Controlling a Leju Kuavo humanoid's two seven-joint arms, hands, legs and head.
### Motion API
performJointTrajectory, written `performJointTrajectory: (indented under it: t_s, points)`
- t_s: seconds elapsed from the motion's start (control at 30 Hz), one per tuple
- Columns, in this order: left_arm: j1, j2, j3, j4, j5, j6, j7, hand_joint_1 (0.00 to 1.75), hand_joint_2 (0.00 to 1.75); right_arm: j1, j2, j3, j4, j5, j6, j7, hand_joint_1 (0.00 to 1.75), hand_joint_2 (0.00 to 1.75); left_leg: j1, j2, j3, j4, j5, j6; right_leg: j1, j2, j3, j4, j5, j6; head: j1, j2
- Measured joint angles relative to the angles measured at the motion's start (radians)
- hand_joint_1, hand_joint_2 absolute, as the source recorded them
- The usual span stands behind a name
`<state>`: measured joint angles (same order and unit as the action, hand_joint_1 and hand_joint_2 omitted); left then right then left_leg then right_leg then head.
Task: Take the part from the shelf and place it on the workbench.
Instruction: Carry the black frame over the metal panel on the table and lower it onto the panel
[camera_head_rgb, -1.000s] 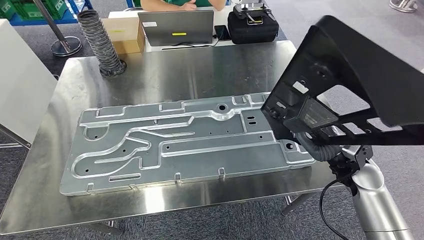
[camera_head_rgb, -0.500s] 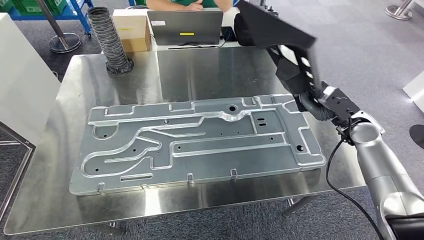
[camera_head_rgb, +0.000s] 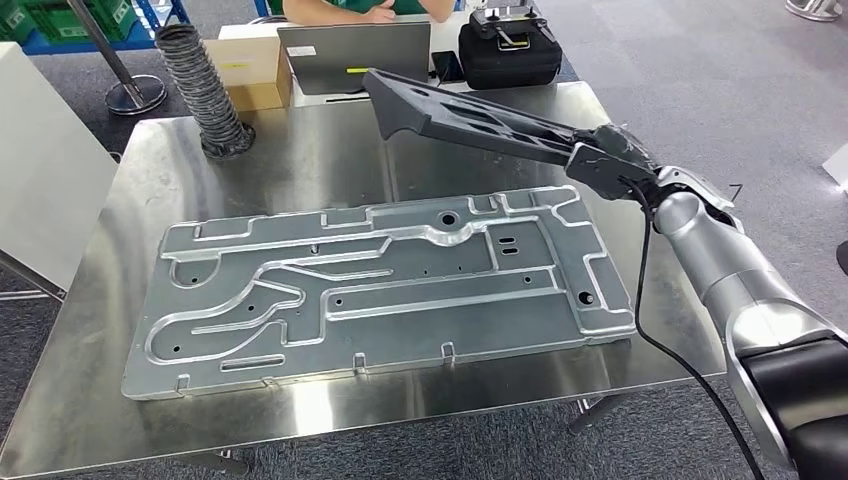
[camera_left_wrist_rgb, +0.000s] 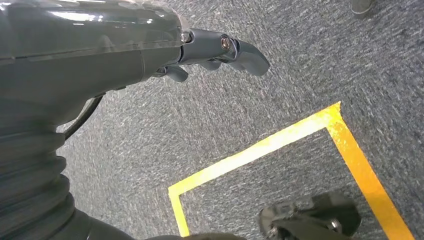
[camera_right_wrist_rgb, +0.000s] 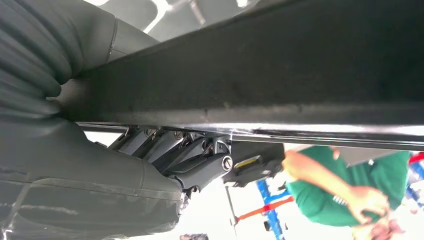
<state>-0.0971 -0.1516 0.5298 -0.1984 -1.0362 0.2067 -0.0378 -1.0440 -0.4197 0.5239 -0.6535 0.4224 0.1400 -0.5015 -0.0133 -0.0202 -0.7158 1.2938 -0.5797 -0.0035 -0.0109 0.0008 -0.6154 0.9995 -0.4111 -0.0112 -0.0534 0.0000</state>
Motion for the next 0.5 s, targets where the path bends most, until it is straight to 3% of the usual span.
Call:
performJointTrajectory:
  t_s: [0.03,0.07,0.17,0.23,0.33,0.4,0.47,0.5]
  points:
    - [0.0,0.001,0.0,0.0,0.0,0.0,0.0,0.0,1.75,-0.004,0.007,0.009,0.012,0.006,-0.002,0.001,1.75,1.75,0.0,0.0,-0.012,0.019,0.006,-0.001,0.001,-0.001,0.002,0.001,-0.002,0.0,0.0,0.0]
    - [0.001,0.002,0.0,0.0,0.001,0.0,0.0,0.0,1.75,-0.008,0.014,0.019,0.022,0.016,-0.006,0.004,1.75,1.75,0.0,0.0,-0.003,-0.007,0.033,-0.001,0.001,-0.002,0.004,0.002,-0.004,0.001,0.0,0.0]
    - [0.006,0.002,0.002,0.0,0.008,-0.005,0.0,0.0,1.75,-0.033,0.044,0.055,0.05,0.067,-0.04,0.024,1.75,1.75,0.003,0.002,0.083,-0.205,0.134,0.002,0.004,-0.001,0.005,0.015,-0.014,0.008,0.0,0.0]
    - [0.007,0.002,0.006,0.0,0.012,-0.009,0.0,0.0,1.75,-0.048,0.068,0.081,0.072,0.098,-0.067,0.039,1.75,1.75,0.004,0.002,0.108,-0.264,0.146,0.011,0.007,0.003,-0.001,0.021,-0.016,0.015,0.0,0.0]
    - [0.005,0.001,0.008,0.0,0.011,-0.016,-0.001,0.0,1.75,-0.051,0.099,0.119,0.095,0.135,-0.088,0.057,1.75,1.75,0.005,0.002,0.111,-0.272,0.149,0.029,0.008,0.004,-0.005,0.026,-0.02,0.027,0.0,0.0]
    - [0.0,0.0,0.008,0.0,0.009,-0.019,-0.001,0.0,1.75,-0.051,0.117,0.143,0.105,0.151,-0.098,0.063,1.75,1.75,0.009,0.003,0.113,-0.277,0.153,0.039,0.005,0.003,-0.034,0.093,-0.061,0.037,0.0,0.0]
    - [-0.004,-0.001,0.008,0.0,0.008,-0.02,0.0,0.0,1.75,-0.05,0.135,0.164,0.116,0.156,-0.105,0.067,1.75,1.75,0.01,0.001,0.113,-0.277,0.153,0.045,0.001,0.002,-0.096,0.227,-0.122,0.046,0.0,0.0]
    - [-0.004,-0.002,0.008,0.0,0.007,-0.021,0.0,0.0,1.75,-0.048,0.144,0.173,0.122,0.156,-0.106,0.07,1.75,1.75,0.01,0.001,0.113,-0.277,0.153,0.045,0.0,0.001,-0.125,0.285,-0.139,0.047,0.0,0.0]
